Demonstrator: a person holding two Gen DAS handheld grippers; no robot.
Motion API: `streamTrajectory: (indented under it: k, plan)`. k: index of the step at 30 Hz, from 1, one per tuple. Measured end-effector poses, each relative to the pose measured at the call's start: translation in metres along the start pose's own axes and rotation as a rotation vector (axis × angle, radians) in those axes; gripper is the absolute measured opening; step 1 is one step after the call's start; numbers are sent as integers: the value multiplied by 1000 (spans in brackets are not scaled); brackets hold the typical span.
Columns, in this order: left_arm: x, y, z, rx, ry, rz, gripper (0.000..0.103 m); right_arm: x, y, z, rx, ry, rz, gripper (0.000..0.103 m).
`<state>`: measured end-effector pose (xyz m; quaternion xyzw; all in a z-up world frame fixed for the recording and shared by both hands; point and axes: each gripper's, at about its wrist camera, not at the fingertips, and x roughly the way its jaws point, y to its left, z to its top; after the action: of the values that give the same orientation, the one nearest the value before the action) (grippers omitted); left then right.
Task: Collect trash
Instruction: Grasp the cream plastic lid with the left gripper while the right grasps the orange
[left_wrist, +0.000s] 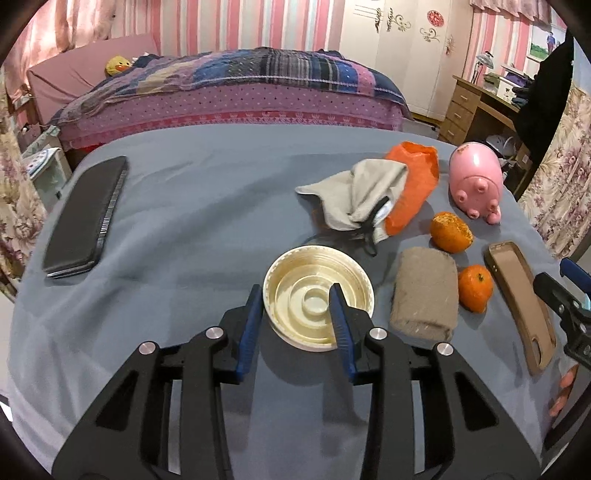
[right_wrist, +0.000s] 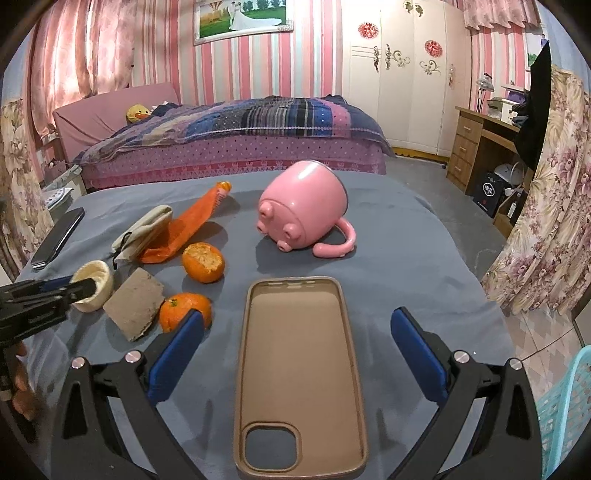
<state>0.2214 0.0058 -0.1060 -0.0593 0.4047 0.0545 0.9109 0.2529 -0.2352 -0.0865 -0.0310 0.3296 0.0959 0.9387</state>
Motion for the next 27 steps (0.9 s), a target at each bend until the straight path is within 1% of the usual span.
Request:
streamTrajectory:
  k: [4, 7, 10, 12, 16, 18, 19, 20, 21, 23, 27]
  plan:
    - [-14, 21, -6, 3, -16, 60, 35, 0, 6, -1, -9, -4, 4, 99]
    - [-22, 42, -10, -18, -28, 104, 35, -2, 13, 0, -22, -5, 10, 99]
    - [-23, 63, -14, -59, -23, 112, 35, -2, 22, 0, -57, 13, -10, 99]
    - [-23, 72, -18, -77, -18, 109, 35, -2, 28, 1, -70, 10, -5, 99]
    - [-24, 78, -24, -90, -15, 108, 35, -4, 42, 2, -96, -8, -5, 99]
    - [-25, 80, -26, -91, -16, 106, 35, -1, 46, 2, -94, 7, 5, 98]
    - [-26, 81, -26, -91, -19, 108, 35, 3, 49, 2, -92, 26, 29, 97]
    - [-25, 81, -27, -93, -20, 110, 35, 6, 52, 2, -91, 37, 45, 93]
    - [-26, 82, -27, -97, -22, 109, 35, 7, 54, 2, -93, 40, 49, 90]
    - [-28, 84, -29, -103, -25, 100, 35, 12, 61, 1, -111, 57, 60, 78]
    - [-29, 84, -28, -84, -31, 105, 35, 20, 74, -1, -140, 80, 69, 65]
